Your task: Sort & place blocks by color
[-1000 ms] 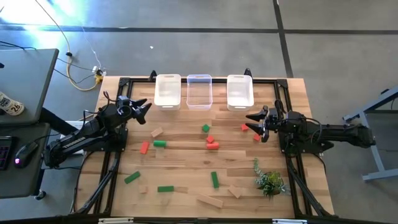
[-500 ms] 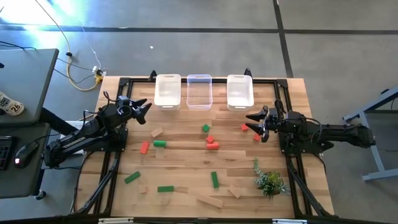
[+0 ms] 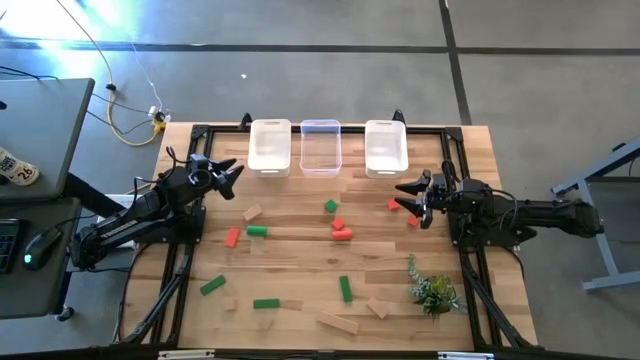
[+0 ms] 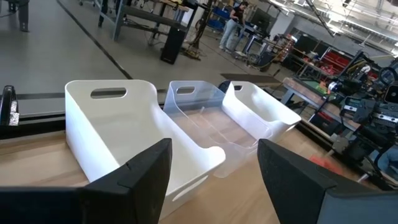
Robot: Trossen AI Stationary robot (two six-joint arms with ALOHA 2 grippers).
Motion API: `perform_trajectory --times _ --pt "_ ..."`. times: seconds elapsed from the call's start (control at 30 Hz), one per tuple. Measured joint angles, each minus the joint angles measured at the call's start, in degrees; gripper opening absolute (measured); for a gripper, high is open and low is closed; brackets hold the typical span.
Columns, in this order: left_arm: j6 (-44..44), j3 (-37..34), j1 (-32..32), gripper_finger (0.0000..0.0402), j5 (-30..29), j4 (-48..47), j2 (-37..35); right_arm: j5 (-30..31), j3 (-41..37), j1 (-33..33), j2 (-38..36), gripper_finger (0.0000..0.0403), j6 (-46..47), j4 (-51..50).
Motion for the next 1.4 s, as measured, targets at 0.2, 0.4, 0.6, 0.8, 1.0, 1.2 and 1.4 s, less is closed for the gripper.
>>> perform_trajectory --times 0.2,0.4,0.6,0.8,1.0,1.2,1.4 --pt "3.12 0.02 -0.01 0.0227 0.06 4.05 -0.02 0.01 0.02 0.0 -0.01 0.021 0.0 0.0" --pt "5.01 0.0 -0.01 0.0227 0.06 4.95 0.0 0.0 0.01 0.0 -0.01 0.021 0.0 0.0" --pt "4.47 0.0 0.0 0.0227 -0.07 5.18 0.0 0.01 0.01 0.01 -0.01 0.021 0.0 -0.01" --pt "4.48 0.0 0.0 0.0227 -0.09 5.11 0.0 -0.01 0.0 0.0 -0.01 0.021 0.0 0.01" --pt "3.18 0.0 0.01 0.0227 0.16 5.53 0.07 0.01 0.0 -0.01 0.0 0.021 0.0 0.01" --pt "2.89 0.24 -0.02 0.0227 4.27 11.19 0.07 -0.01 0.0 -0.01 0.0 0.021 0.0 0.01" --pt "7.02 4.75 -0.02 0.0227 8.39 8.48 2.54 -0.01 0.02 -0.01 0.0 0.021 0.0 0.01"
